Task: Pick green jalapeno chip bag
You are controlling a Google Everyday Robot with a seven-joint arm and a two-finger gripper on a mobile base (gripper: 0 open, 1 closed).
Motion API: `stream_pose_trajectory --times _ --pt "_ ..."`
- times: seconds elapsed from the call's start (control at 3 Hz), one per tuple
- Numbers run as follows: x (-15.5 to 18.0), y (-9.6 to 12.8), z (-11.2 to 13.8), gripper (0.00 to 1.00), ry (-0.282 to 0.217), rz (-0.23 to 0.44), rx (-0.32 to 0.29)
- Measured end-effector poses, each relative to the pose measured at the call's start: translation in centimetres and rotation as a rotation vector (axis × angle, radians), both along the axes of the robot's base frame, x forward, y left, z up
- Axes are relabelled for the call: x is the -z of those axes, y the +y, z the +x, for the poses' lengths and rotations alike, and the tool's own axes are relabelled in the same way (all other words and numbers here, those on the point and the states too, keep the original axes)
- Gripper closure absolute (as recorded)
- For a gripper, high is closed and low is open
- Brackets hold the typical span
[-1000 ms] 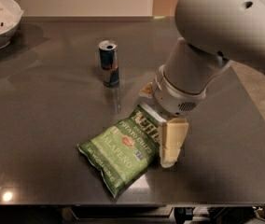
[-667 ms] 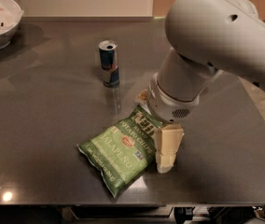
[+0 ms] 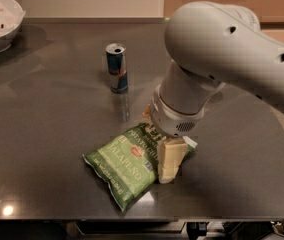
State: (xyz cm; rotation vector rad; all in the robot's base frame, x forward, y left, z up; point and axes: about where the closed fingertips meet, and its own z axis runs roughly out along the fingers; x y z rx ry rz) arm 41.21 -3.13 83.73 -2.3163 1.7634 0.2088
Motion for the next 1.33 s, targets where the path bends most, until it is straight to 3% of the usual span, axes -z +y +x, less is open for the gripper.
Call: stream_pose_trajectory --times 1.0,1.33 --pt "-0.8 0.0 0.4 0.87 0.0 -0.003 -0.006" --pt "-3.2 -0.7 1.0 1.0 -0.011 0.019 0.0"
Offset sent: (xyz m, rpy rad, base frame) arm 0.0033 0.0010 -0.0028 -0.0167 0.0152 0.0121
